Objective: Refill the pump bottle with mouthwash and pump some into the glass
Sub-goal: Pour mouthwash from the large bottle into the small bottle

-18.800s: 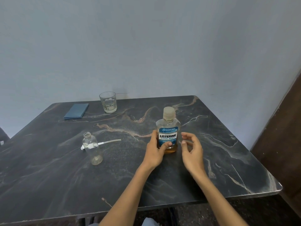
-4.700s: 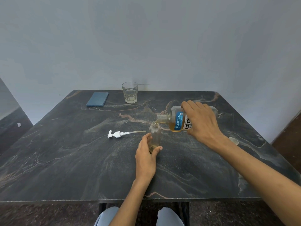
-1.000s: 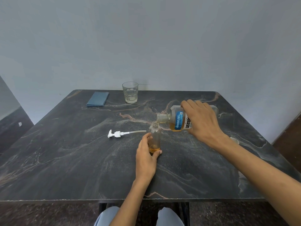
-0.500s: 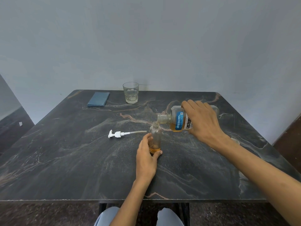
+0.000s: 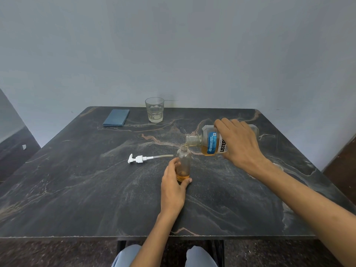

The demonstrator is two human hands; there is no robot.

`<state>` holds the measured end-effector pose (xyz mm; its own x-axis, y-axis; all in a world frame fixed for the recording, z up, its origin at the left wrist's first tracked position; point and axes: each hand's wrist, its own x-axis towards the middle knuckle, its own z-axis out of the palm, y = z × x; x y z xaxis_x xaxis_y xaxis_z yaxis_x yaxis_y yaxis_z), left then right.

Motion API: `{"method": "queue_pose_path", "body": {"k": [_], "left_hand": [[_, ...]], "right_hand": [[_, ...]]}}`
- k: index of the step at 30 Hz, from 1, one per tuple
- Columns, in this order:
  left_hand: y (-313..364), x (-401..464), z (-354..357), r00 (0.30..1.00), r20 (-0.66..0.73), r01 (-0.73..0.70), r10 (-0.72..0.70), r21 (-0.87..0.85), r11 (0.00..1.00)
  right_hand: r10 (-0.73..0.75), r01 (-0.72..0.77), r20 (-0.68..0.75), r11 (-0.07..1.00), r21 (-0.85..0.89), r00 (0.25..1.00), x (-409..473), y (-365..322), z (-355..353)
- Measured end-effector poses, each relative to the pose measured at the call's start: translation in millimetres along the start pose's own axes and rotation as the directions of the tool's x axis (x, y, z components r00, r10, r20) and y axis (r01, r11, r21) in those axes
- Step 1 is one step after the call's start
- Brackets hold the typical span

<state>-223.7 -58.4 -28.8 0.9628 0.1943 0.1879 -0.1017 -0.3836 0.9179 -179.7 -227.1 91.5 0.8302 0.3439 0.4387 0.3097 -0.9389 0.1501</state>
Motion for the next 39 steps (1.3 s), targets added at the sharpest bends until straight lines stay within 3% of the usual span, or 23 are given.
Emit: {"method": "queue_pose_path", "body": {"k": [39], "left_hand": [[1.8, -0.4, -0.3, 1.000, -0.005, -0.007, 0.007, 0.016, 1.000]], "right_hand": [[-0.022, 0.022, 0.013, 0.999, -0.028, 1.000, 0.6, 0.6, -3.0]]}}
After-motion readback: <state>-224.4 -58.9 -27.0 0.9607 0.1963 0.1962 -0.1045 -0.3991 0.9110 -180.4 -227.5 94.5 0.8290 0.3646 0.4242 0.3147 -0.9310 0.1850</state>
